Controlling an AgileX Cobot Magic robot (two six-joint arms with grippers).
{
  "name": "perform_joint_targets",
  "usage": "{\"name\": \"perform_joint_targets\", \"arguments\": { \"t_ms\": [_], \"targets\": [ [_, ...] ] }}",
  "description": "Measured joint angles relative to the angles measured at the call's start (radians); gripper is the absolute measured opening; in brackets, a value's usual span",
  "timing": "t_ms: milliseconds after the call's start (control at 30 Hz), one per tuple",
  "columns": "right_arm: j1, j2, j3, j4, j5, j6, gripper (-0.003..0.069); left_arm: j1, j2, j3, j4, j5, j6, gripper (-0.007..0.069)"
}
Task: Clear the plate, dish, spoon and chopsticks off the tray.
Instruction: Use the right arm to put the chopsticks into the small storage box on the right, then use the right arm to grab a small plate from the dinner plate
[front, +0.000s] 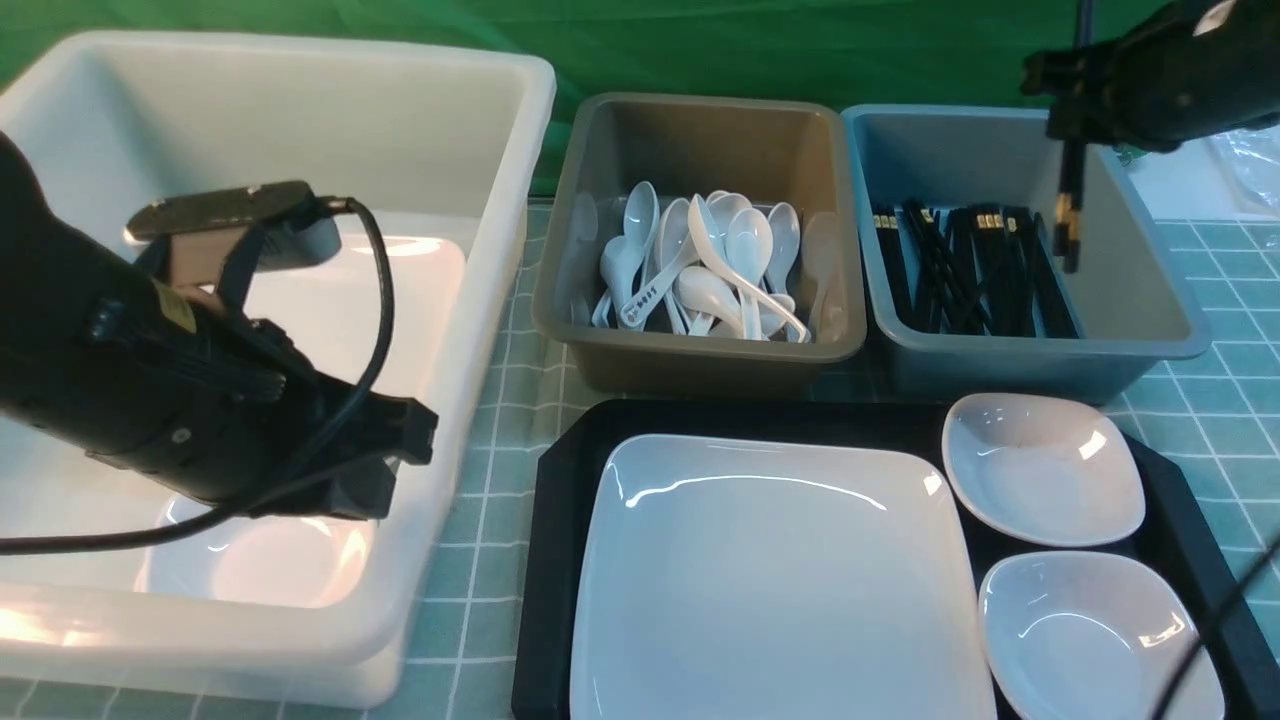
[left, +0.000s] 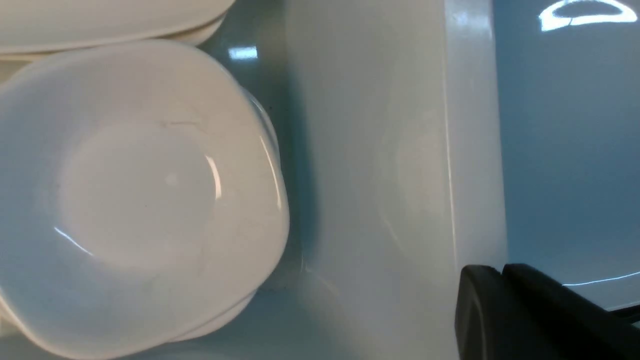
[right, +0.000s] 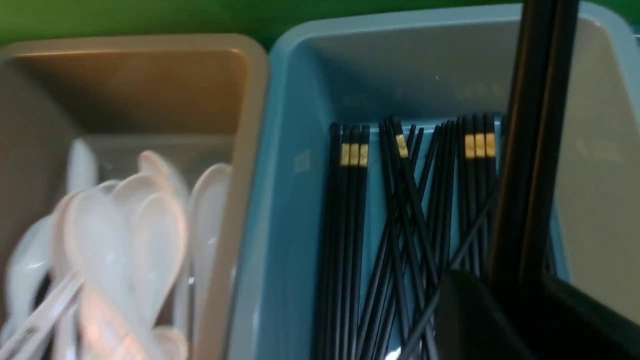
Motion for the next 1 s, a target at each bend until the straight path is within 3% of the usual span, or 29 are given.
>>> {"name": "perform_joint_targets", "arguments": {
  "t_ms": [167, 200, 233, 300, 367, 467, 600, 633, 700, 867, 1000],
  "targets": [
    [0.000, 0.128, -0.086, 0.001, -0.024, 0.000, 0.0253, 0.000, 0.000, 0.000, 0.001, 0.000, 0.019, 0.0013],
    [0.000, 0.152, -0.101, 0.001, -0.016, 0.000, 0.0353, 0.000, 0.000, 0.000, 0.001, 0.000, 0.019, 0.0013],
    [0.000, 0.160, -0.106, 0.001, 0.002, 0.000, 0.0408, 0.000, 0.000, 0.000, 0.000, 0.000, 0.019, 0.0013],
    [-0.001, 0.161, -0.113, 0.001, 0.053, 0.000, 0.0491, 0.000, 0.000, 0.000, 0.000, 0.000, 0.019, 0.0013],
    [-0.004, 0.145, -0.124, 0.001, 0.157, -0.008, 0.0521, 0.000, 0.000, 0.000, -0.001, 0.000, 0.019, 0.0013],
    [-0.011, 0.110, -0.138, 0.000, 0.314, -0.042, 0.0485, 0.000, 0.000, 0.000, -0.001, -0.004, 0.019, 0.0013],
    [-0.014, -0.029, -0.128, -0.002, 0.632, -0.141, 0.0166, 0.000, 0.000, 0.000, -0.008, -0.032, 0.019, 0.0013],
    [-0.014, -0.059, -0.113, -0.001, 0.681, -0.153, 0.0104, 0.000, 0.000, 0.000, -0.012, -0.037, 0.019, 0.0013],
    [-0.010, -0.134, -0.044, -0.003, 0.734, -0.165, 0.0052, 0.000, 0.000, 0.000, -0.019, -0.043, 0.019, 0.0013],
    [0.051, -0.325, 0.288, -0.009, 0.708, -0.163, 0.0066, 0.000, 0.000, 0.000, -0.047, -0.050, 0.019, 0.0013],
    [0.169, -0.422, 0.530, -0.010, 0.564, -0.161, 0.0192, 0.000, 0.000, 0.000, -0.062, -0.056, 0.021, 0.0013]
  ]
}}
